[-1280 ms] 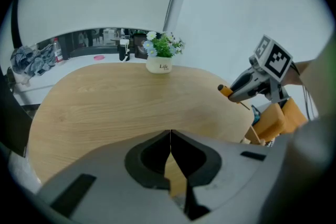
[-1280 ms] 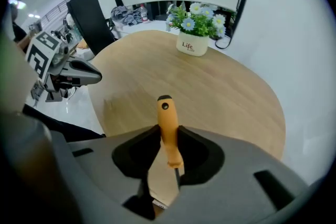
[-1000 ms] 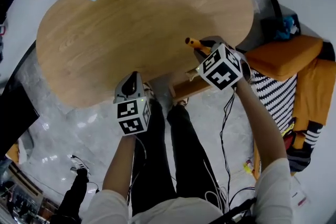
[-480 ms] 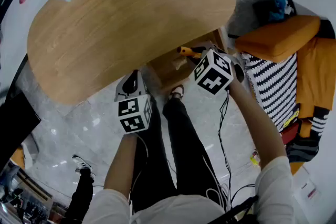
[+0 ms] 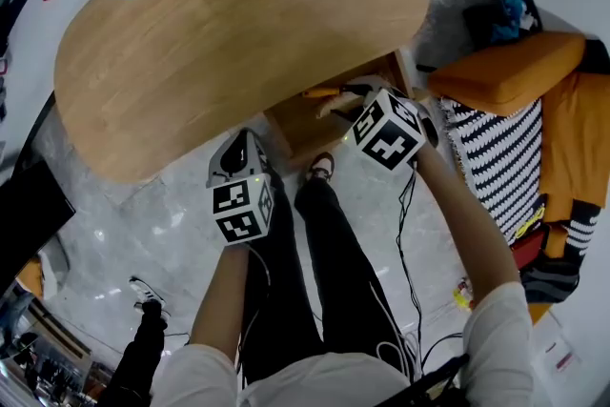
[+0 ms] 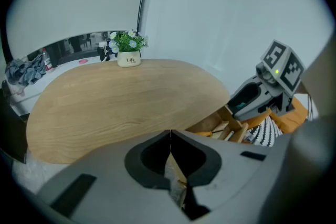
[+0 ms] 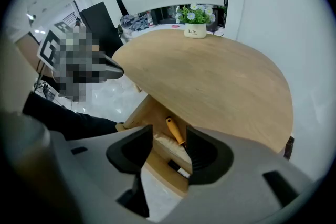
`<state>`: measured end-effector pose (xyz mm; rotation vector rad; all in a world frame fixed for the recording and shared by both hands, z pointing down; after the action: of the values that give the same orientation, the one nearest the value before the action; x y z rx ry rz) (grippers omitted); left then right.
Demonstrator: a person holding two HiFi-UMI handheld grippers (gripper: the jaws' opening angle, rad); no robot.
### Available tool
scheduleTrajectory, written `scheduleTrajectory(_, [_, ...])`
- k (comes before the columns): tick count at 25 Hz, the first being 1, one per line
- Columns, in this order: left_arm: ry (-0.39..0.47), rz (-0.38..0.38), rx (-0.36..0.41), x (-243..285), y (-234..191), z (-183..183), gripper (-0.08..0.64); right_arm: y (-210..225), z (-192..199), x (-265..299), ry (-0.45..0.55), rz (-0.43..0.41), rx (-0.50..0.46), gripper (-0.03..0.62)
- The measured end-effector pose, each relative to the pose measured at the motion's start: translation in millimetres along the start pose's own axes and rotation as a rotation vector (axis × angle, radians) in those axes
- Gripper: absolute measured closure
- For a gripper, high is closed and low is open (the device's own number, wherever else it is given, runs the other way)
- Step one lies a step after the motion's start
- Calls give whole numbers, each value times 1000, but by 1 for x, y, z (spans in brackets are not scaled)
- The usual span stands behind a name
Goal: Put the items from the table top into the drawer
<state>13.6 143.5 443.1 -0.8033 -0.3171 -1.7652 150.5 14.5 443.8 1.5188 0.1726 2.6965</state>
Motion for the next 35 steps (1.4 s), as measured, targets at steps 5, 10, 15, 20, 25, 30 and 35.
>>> scheduleTrajectory(5, [11, -10, 6, -11, 4, -12, 551, 2, 1, -15, 63, 30, 91, 414])
scheduleTrajectory(10, [40, -32, 14, -44, 6, -53, 551, -6, -13, -57, 276, 109, 363, 437])
scheduleTrajectory(15, [67, -40, 32, -110, 32, -102, 551, -26, -26, -135, 482, 219, 706, 486])
scheduleTrajectory(20, [194, -35, 40, -158, 55, -189, 551, -24, -68, -205, 566, 312, 735, 565])
scheduleTrajectory(25, [344, -12, 52, -215, 89, -260, 551, -32, -97, -278, 636, 363, 706, 598])
scheduleTrajectory(30, [437, -1, 33, -260, 103, -298, 551, -42, -124, -332, 725, 394, 709, 598])
scheduleTrajectory(35, [487, 13, 45, -286, 96, -315, 551, -54, -143, -359, 753, 435, 681, 598])
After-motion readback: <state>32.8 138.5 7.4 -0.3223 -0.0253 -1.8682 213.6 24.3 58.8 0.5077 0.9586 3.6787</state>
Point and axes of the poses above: the fingertips, and each gripper's own axes: x forward along the fingers, y to its right, z out of its underside, the point moved 3 cm from there along -x, backward along the fingers, and after that the axes turned 11 degrees about y, right-handed, at the moved point
